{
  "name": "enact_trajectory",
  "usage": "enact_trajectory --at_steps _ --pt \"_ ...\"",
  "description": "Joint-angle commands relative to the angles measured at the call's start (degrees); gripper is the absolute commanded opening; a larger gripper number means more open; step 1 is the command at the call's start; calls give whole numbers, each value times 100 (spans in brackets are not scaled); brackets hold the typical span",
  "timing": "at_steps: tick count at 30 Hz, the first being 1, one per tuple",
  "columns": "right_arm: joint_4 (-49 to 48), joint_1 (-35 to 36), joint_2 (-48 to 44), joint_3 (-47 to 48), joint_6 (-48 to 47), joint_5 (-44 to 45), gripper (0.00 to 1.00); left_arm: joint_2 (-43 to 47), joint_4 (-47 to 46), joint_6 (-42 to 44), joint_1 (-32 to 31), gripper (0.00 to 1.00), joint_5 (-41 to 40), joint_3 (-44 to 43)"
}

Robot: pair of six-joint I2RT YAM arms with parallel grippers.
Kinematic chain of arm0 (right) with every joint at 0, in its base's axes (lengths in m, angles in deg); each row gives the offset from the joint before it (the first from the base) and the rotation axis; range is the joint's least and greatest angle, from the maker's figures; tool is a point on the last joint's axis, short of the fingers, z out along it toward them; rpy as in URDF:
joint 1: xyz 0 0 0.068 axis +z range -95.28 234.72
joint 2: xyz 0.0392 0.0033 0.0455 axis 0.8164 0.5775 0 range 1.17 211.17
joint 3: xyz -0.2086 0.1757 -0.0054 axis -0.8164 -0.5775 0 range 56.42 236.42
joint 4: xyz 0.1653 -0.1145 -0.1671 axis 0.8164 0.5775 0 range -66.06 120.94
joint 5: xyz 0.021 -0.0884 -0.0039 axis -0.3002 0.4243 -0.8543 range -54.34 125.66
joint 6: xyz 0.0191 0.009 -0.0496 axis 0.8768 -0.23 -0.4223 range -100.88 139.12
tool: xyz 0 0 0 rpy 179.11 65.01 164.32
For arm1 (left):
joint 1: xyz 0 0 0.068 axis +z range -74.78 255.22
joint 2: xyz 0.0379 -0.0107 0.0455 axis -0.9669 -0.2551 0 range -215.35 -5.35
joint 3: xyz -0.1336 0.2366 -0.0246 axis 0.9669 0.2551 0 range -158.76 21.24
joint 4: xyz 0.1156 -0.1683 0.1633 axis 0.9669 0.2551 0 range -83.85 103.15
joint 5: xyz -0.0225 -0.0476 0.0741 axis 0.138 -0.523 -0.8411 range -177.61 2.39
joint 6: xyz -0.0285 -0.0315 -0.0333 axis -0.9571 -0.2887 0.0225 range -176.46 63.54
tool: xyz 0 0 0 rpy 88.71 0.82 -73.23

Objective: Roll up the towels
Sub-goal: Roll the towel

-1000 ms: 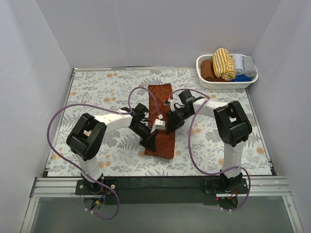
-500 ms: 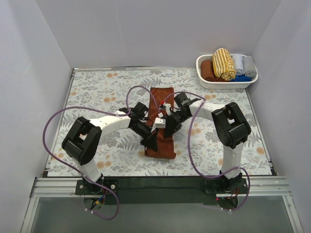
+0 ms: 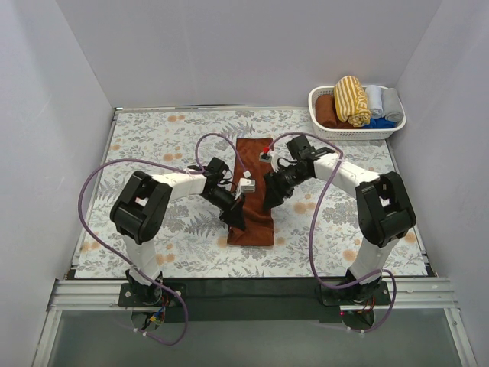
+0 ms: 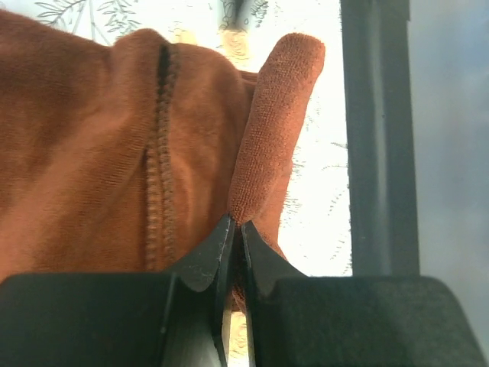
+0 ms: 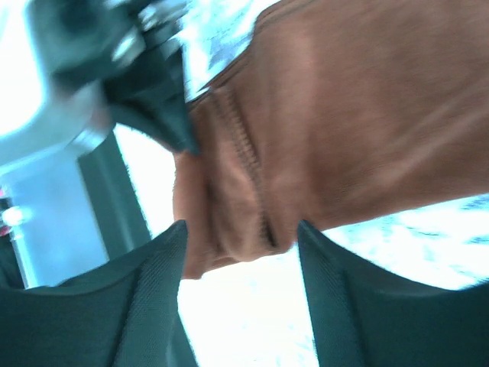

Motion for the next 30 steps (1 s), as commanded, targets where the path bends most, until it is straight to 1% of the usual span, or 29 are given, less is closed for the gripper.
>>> enact_trajectory --at_steps 1,4,10,12,13,15,18,19,21,22,25,29,30 --pt "206 15 -134 -341 -96 -607 57 -40 -305 48 33 6 42 -21" --pt "162 24 -99 -613 -88 -836 60 -137 -410 -5 51 8 33 -21" --pt "127 24 68 -790 -123 -1135 62 -295 -498 -5 129 10 -2 23" --pt "92 42 129 -834 -167 -1144 62 -312 -507 -5 173 10 -11 23" --pt "57 94 156 -860 -175 -1109 61 -313 -524 -153 200 10 -11 32" --pt "-31 173 252 -895 -175 -942 59 -321 -560 -198 226 10 -11 32" --pt "-172 305 437 -887 -106 -643 45 -304 -560 -207 244 11 -2 23" --pt "-216 340 472 -878 -62 -564 32 -295 -507 -190 253 16 -19 15" --pt "-304 341 621 -869 0 -275 18 -173 -446 -68 244 25 -89 49" --pt "-304 341 665 -860 0 -187 10 -111 -367 -67 261 31 -125 76" --pt "-313 349 763 -851 9 86 1 231 -183 345 323 36 -414 251" --pt "-331 341 789 -834 36 271 1 811 29 776 559 42 -898 524" --pt "-331 341 789 -825 44 280 1 943 3 812 804 43 -994 664"
